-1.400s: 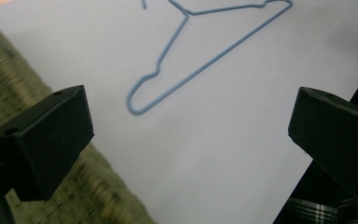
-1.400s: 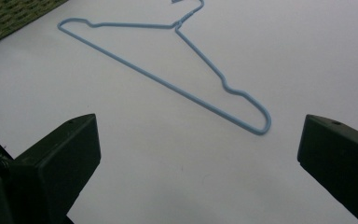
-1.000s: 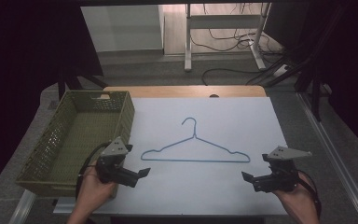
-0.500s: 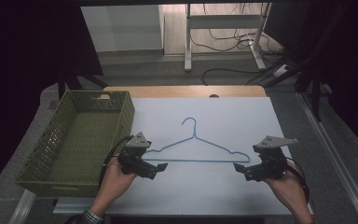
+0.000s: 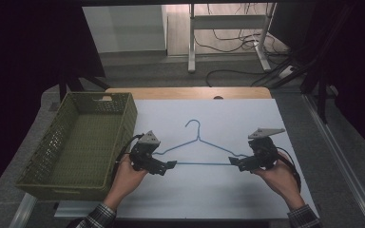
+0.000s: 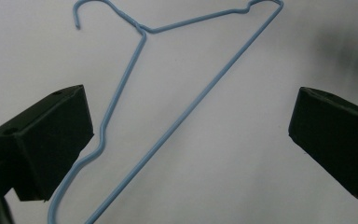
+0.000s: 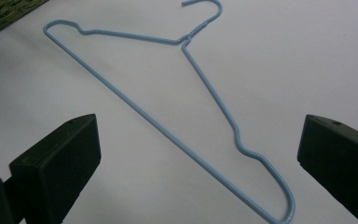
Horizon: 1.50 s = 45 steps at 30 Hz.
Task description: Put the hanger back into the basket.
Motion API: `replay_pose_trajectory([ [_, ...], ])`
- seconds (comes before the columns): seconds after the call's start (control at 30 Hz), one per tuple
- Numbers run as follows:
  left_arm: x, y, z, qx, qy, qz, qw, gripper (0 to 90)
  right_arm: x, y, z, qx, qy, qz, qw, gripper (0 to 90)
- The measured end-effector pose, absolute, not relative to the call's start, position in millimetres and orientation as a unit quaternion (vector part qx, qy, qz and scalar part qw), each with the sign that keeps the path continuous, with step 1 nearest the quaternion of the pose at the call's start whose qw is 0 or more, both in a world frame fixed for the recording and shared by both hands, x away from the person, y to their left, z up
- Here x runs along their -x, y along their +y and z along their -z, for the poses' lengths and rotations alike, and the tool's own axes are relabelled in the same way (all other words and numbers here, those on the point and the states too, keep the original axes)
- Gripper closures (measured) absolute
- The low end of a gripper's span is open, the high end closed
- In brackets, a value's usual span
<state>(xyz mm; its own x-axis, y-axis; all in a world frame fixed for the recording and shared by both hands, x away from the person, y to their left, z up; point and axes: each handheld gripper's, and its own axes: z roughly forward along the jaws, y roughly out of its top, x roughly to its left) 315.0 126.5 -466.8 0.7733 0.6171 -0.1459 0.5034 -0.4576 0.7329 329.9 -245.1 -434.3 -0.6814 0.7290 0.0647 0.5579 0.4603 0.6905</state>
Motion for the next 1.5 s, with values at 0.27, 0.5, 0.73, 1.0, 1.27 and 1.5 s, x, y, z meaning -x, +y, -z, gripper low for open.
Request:
replay_pose_trajectory([
  [0.27, -329.2, 113.2, 478.2, -0.856, 0.326, -0.068, 0.395, 0.0, -352.2, -231.1, 441.7, -0.379, 0.852, -0.342, 0.114, 0.0],
  [0.5, -338.0, 107.4, 487.0, -0.858, 0.325, -0.062, 0.393, 0.0, -372.3, -216.8, 448.7, -0.369, 0.863, -0.326, 0.112, 2.6],
  [0.73, -338.6, 110.7, 490.5, -0.859, 0.326, -0.065, 0.389, 0.0, -396.4, -202.3, 459.8, -0.344, 0.877, -0.320, 0.099, 19.8],
  [1.0, -339.8, 112.8, 495.7, -0.864, 0.327, -0.062, 0.379, 0.0, -420.3, -182.3, 477.1, -0.299, 0.900, -0.304, 0.086, 44.0],
  [1.27, -339.8, 112.6, 497.1, -0.864, 0.329, -0.064, 0.376, 0.0, -442.2, -168.4, 493.6, -0.265, 0.919, -0.284, 0.058, 67.5],
  [1.5, -341.6, 113.8, 499.5, -0.863, 0.332, -0.060, 0.376, 0.0, -451.1, -160.1, 503.4, -0.243, 0.930, -0.268, 0.058, 76.3],
])
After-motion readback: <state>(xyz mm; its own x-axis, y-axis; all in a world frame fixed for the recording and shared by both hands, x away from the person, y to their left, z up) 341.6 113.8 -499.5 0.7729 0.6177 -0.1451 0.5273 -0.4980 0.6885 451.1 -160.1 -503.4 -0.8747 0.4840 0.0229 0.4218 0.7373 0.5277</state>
